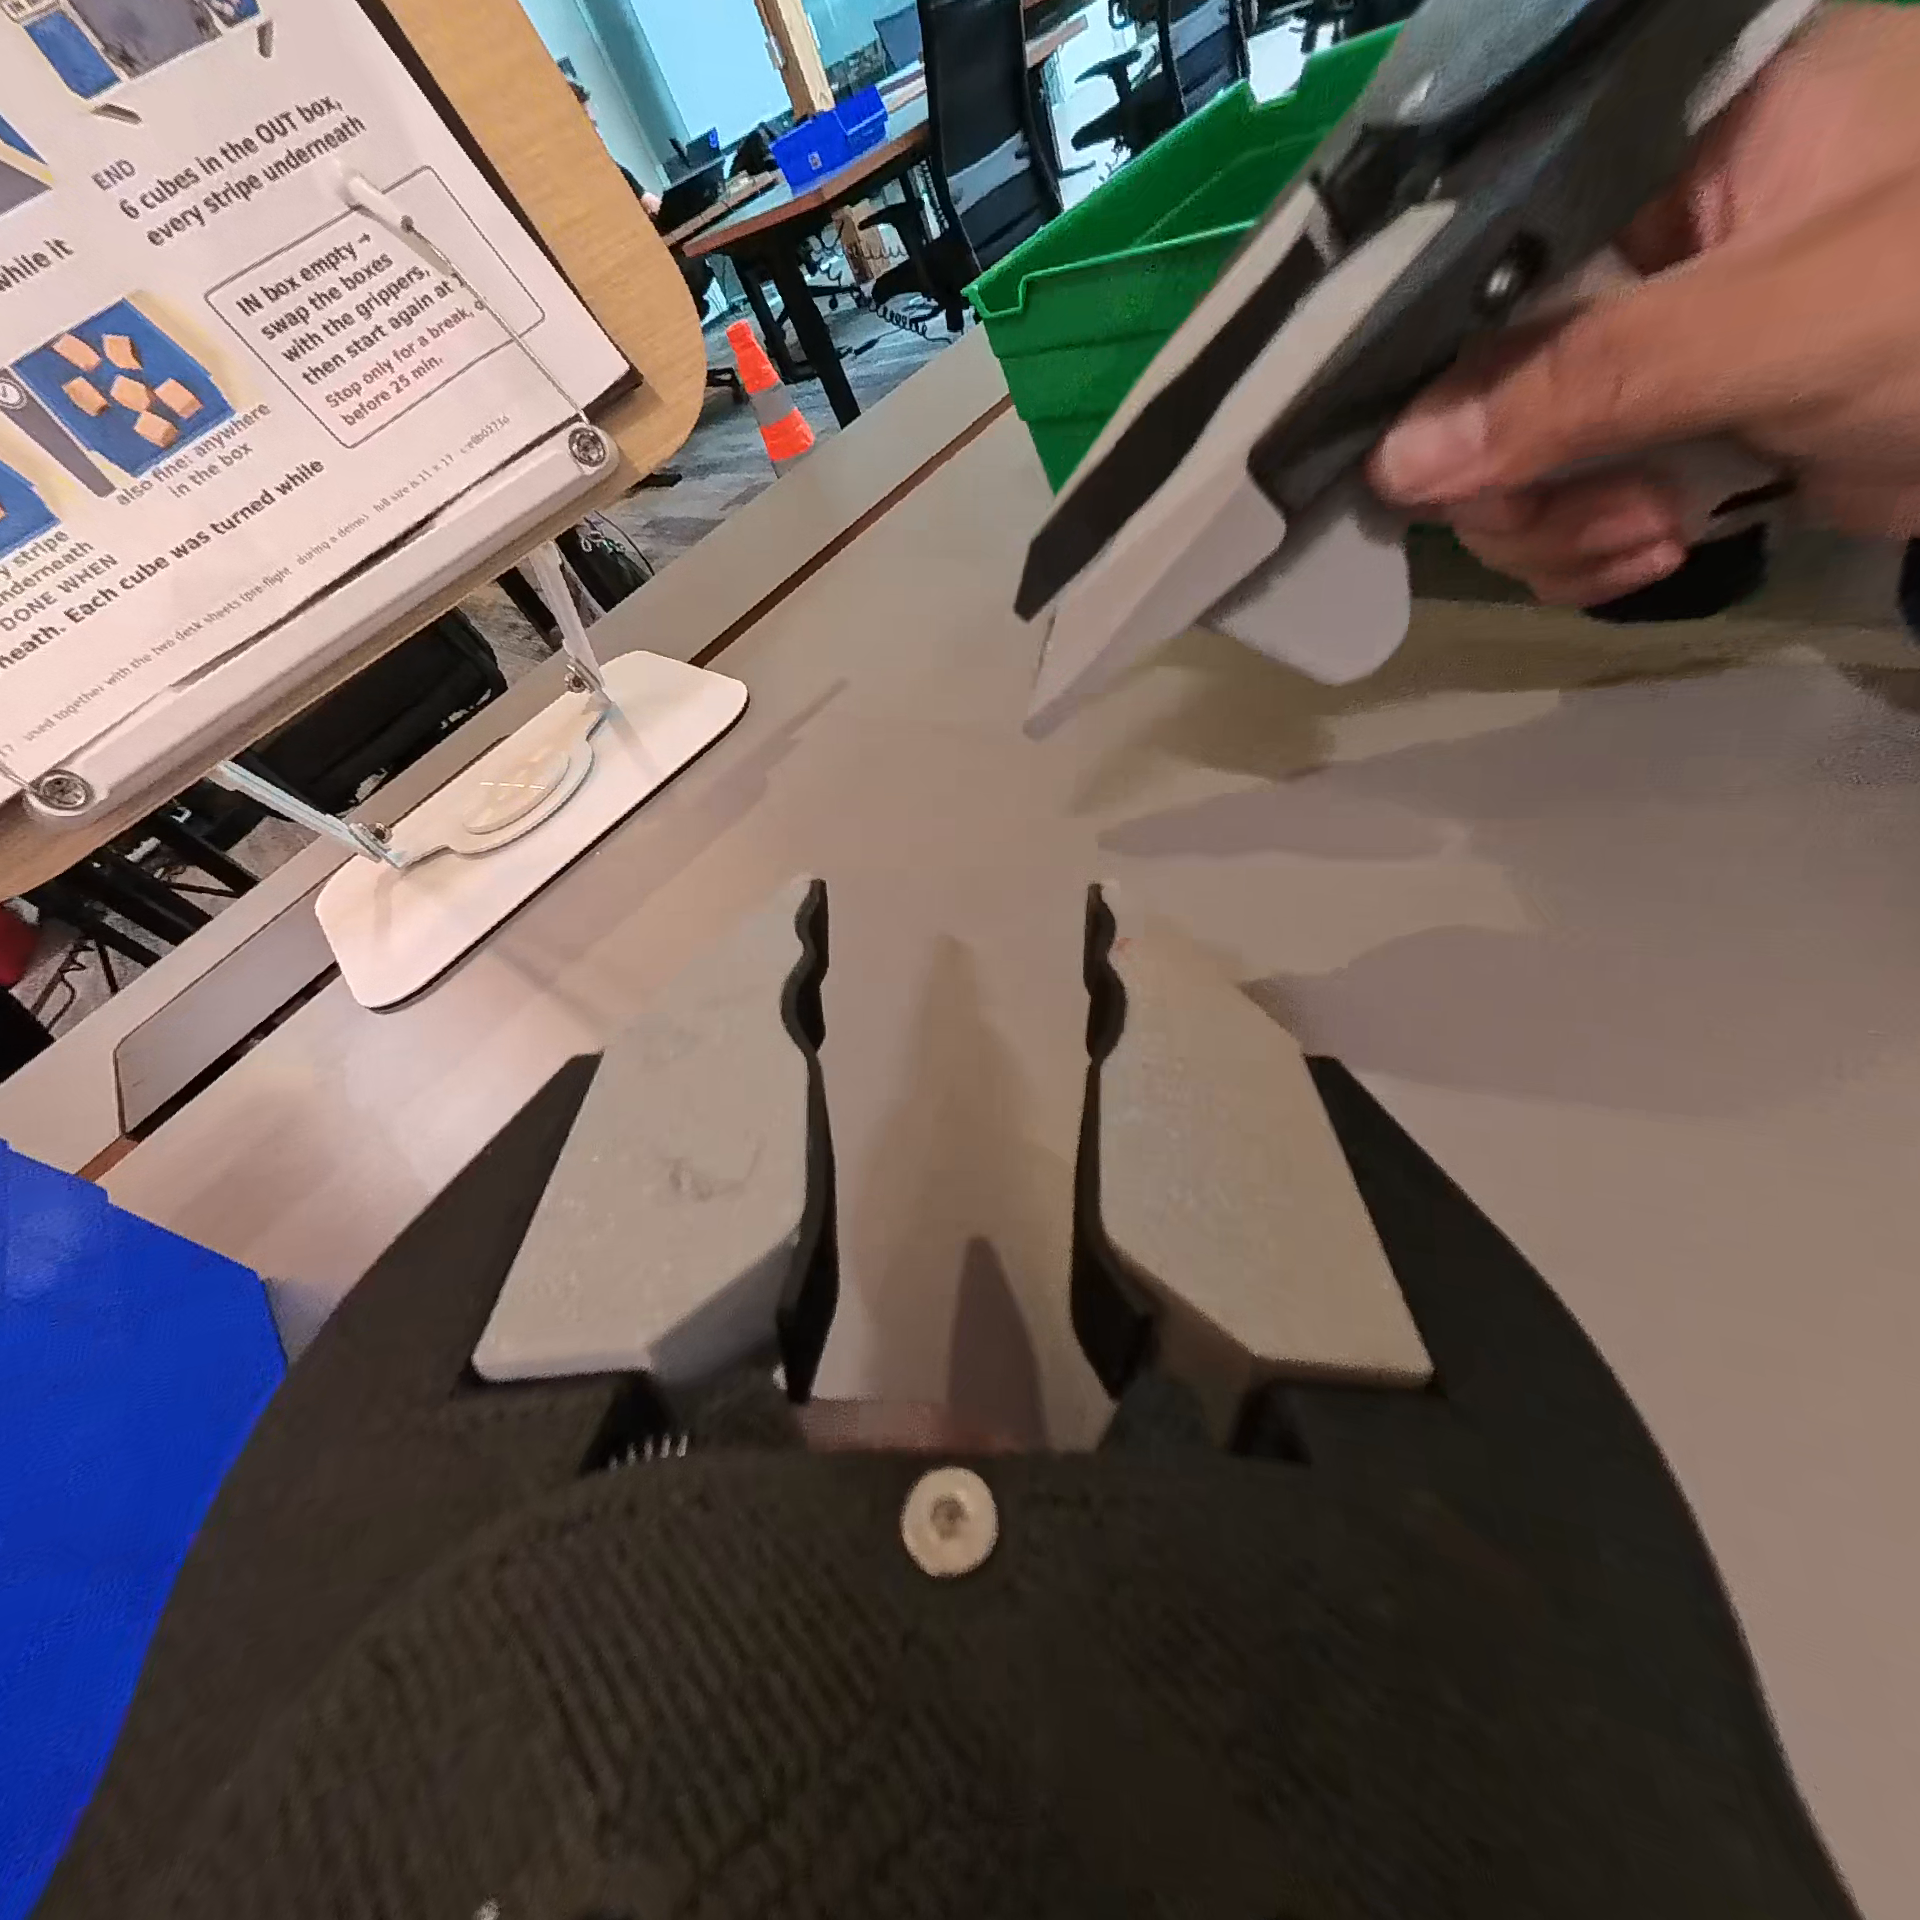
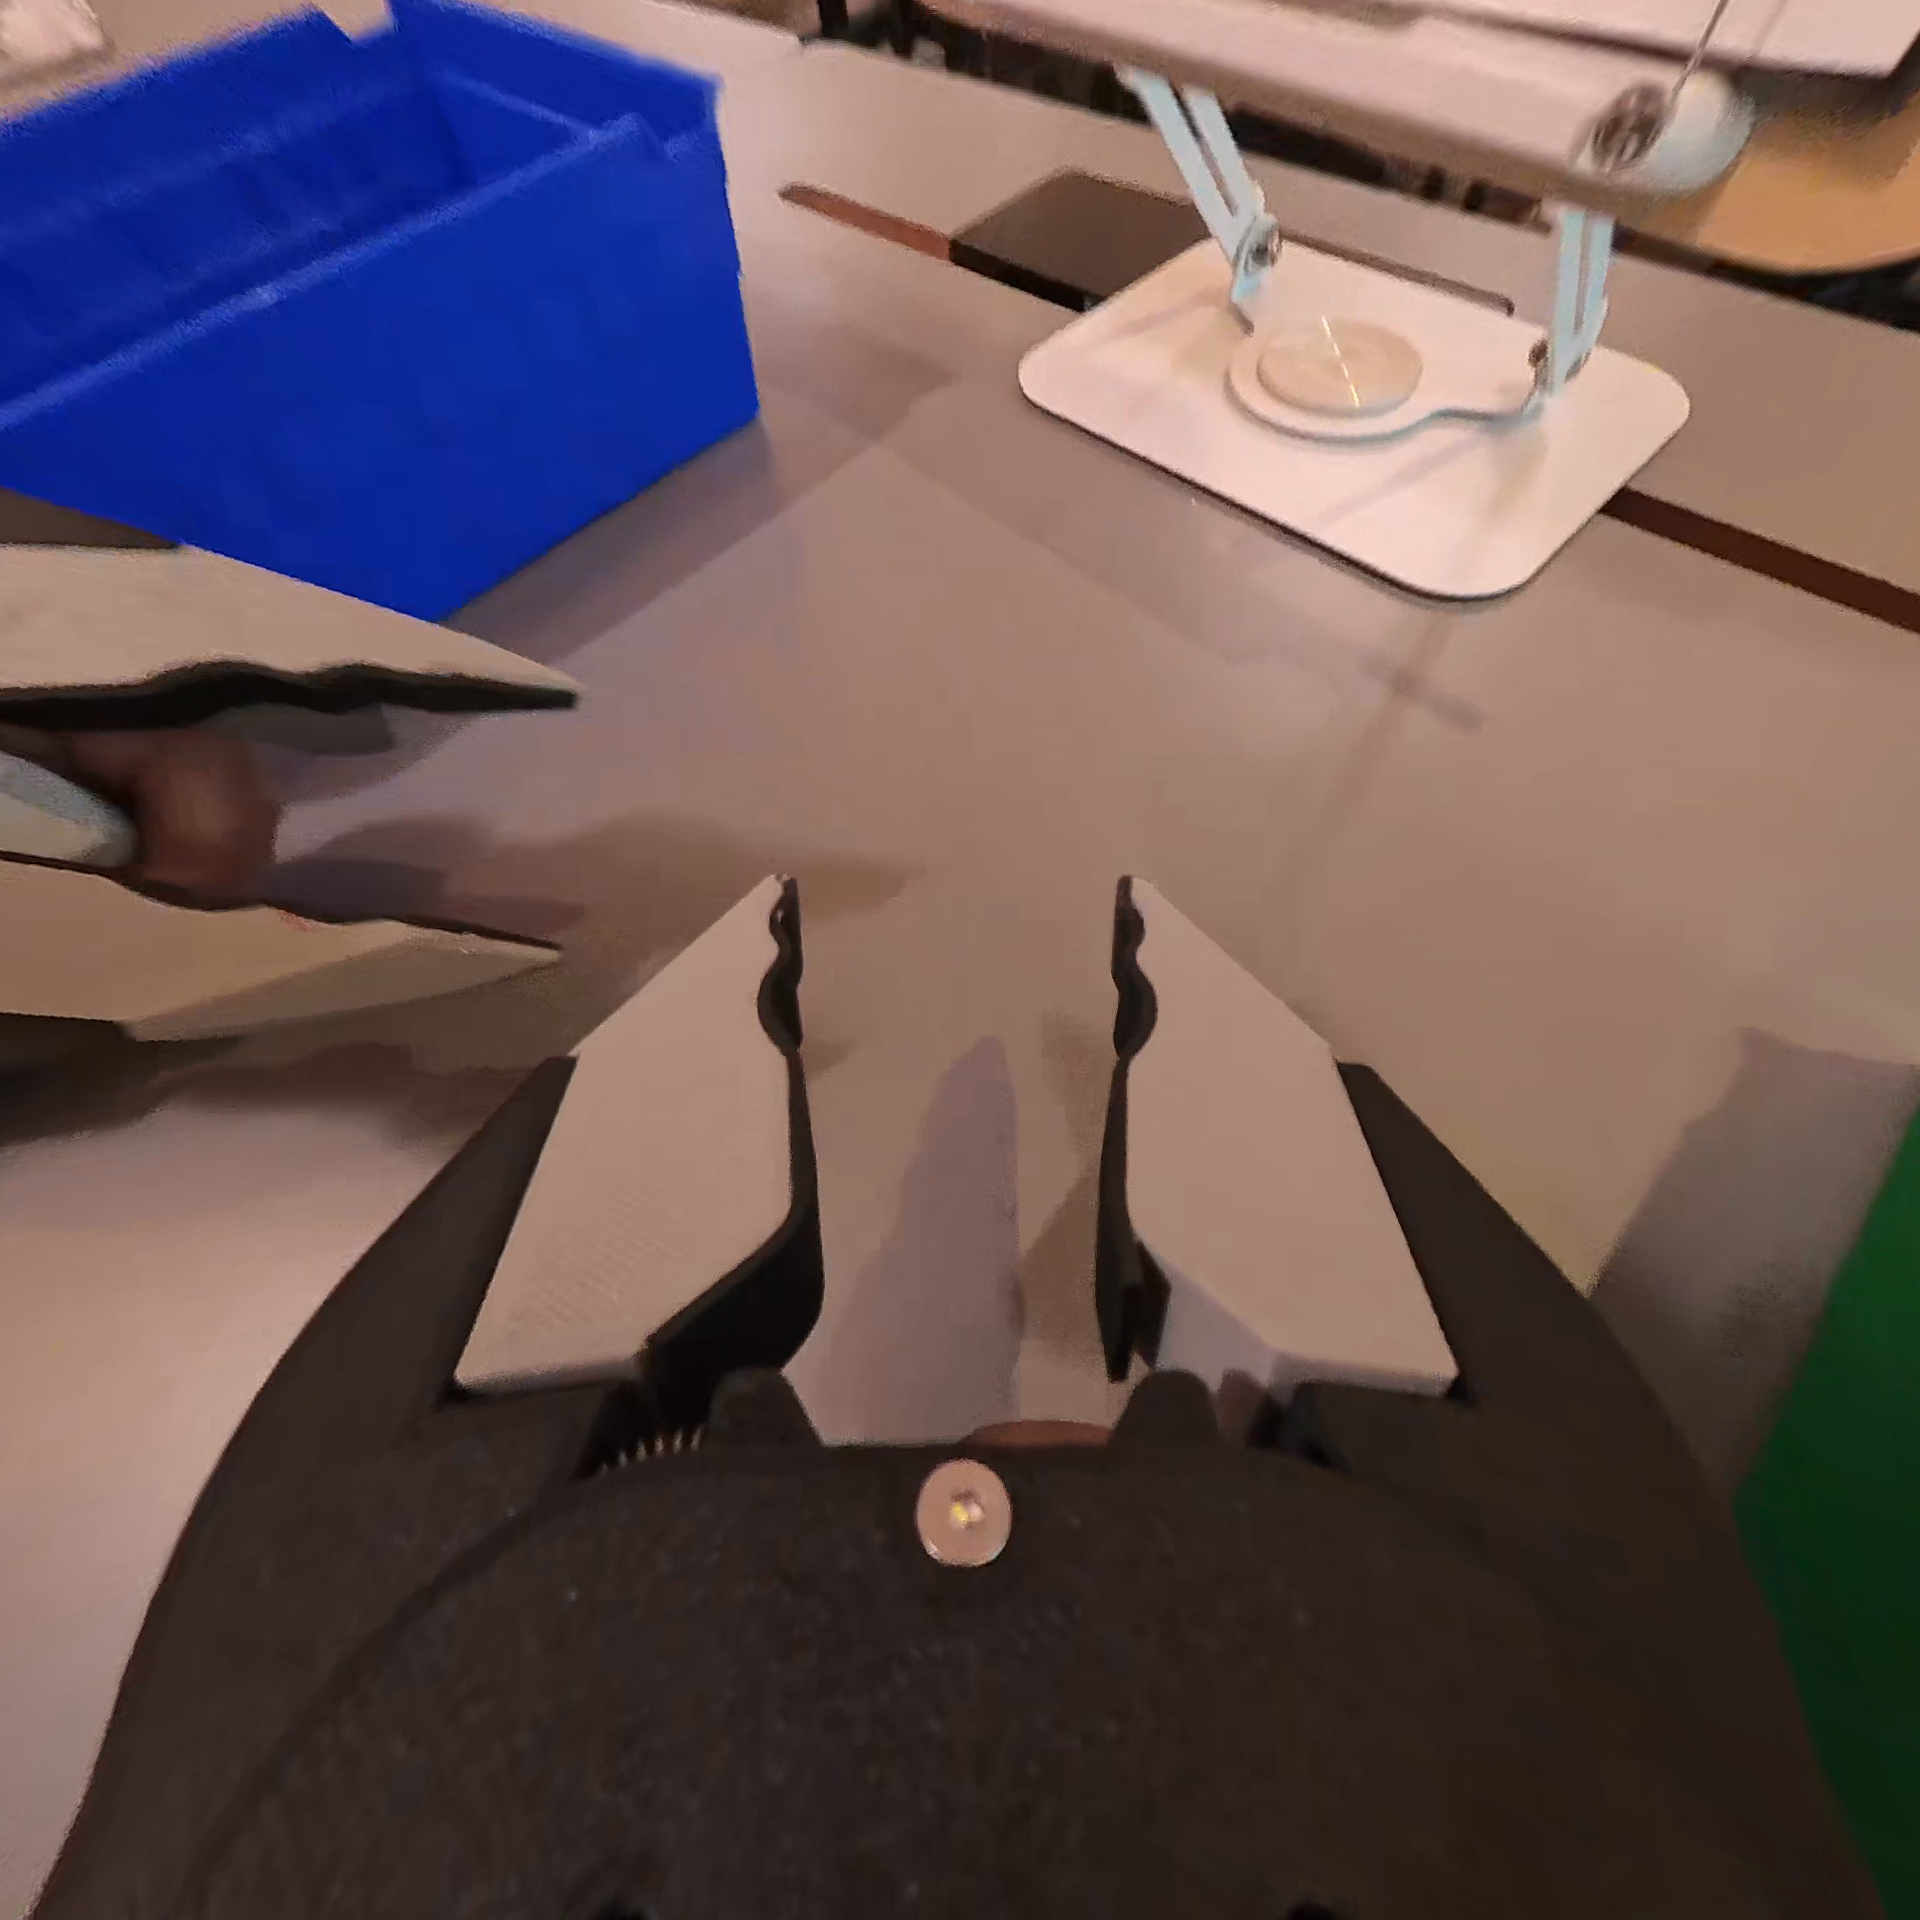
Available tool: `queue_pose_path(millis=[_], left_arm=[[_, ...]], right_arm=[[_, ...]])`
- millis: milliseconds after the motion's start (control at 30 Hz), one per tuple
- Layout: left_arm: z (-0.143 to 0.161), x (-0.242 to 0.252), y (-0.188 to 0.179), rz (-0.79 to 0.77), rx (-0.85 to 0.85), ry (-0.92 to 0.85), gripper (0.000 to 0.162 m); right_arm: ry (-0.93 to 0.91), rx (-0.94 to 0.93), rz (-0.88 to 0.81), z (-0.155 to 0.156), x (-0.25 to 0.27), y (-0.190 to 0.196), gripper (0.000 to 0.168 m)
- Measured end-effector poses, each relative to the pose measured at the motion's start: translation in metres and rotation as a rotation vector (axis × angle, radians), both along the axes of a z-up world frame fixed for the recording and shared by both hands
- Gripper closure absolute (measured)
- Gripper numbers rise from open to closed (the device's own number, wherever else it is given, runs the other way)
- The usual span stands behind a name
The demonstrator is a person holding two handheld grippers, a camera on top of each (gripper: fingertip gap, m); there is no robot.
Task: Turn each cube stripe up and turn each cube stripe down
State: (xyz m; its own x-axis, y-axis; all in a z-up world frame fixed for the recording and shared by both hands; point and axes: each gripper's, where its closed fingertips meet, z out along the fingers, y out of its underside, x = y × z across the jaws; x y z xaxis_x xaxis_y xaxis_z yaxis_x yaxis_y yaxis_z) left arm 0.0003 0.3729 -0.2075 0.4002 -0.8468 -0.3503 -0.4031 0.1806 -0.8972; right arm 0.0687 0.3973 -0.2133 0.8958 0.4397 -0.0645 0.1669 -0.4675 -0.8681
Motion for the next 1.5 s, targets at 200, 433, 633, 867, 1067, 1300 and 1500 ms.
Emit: queue_pose_path(millis=[200, 433, 633, 867, 1067, 1300, 1500], left_arm=[[-0.002, 0.002, -0.002, 0.0, -0.004, 0.011, 0.115], [-0.002, 0.002, -0.002, 0.008, -0.009, 0.004, 0.113], [-0.004, 0.001, -0.003, 0.014, -0.015, 0.007, 0.113], [-0.005, -0.001, -0.001, 0.024, -0.02, 0.005, 0.113], [-0.004, 0.0, -0.004, 0.011, -0.025, -0.001, 0.113], [-0.008, 0.001, -0.004, 0.013, -0.024, 0.018, 0.113], [-0.009, 0.002, -0.004, 0.014, -0.025, 0.021, 0.113]], right_arm=[[0.011, -0.02, -0.015, -0.014, 0.008, -0.001, 0.108], [-0.023, 0.073, -0.07, 0.001, 0.021, 0.0, 0.108], [-0.034, 0.067, -0.073, -0.002, 0.022, 0.0, 0.109], [-0.035, 0.054, -0.068, -0.009, 0.02, 0.001, 0.11], [-0.038, 0.06, -0.071, -0.008, 0.021, 0.002, 0.11], [-0.043, 0.07, -0.059, -0.006, 0.017, 0.0, 0.11], [-0.063, 0.095, -0.052, -0.001, 0.015, -0.001, 0.11]])
